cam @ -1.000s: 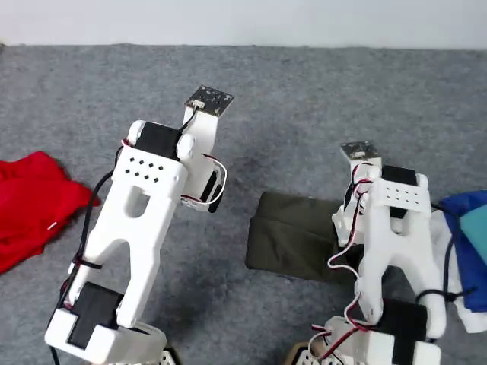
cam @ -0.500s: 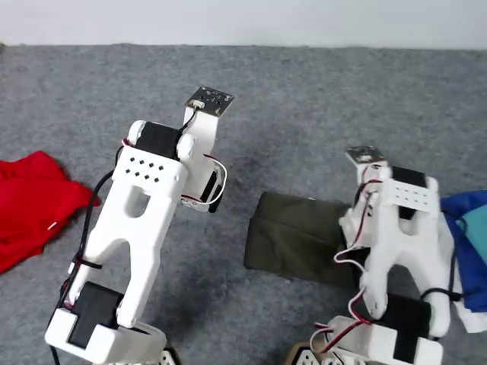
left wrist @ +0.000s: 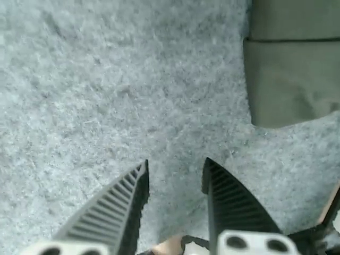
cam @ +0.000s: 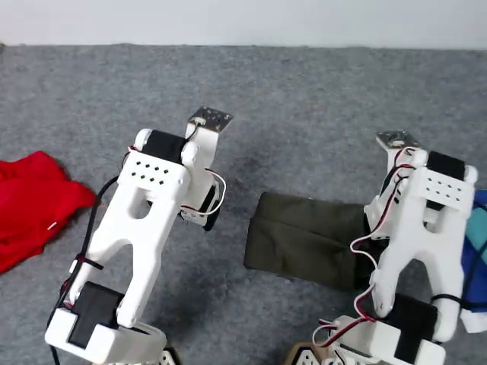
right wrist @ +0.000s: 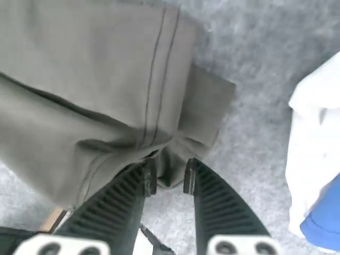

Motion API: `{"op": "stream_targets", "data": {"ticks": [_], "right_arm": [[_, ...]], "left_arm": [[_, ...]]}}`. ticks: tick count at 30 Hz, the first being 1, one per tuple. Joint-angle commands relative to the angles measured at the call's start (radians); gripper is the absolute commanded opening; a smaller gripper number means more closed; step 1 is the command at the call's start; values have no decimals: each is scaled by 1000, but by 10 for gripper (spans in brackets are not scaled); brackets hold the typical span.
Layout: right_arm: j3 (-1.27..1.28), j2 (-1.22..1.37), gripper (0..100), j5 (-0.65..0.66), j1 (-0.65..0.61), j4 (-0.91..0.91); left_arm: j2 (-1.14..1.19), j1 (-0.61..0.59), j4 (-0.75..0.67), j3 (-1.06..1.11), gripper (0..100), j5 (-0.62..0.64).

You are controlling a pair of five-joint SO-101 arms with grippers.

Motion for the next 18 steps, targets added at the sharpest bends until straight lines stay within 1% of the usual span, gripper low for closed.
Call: {"op": "stream_targets", "data": {"ticks": [1, 5, 8, 12, 15, 18], "right_arm": [[-104, -19, 126, 6, -2, 84], [-238, -76, 236, -6, -8, 127], [-290, -77, 295, -100, -36, 96], [-290, 8, 314, -218, -113, 56], [-295, 116, 314, -305, -113, 50], [-296, 214, 314, -318, -76, 33]], "left_arm": [[-35, -6, 21, 1, 163, -11], [-35, -6, 21, 1, 163, -11], [-35, -6, 21, 1, 163, -11], [-35, 0, 21, 1, 163, -11], [-35, -3, 25, 1, 163, -11], [-35, -8, 26, 2, 163, -11]]}}
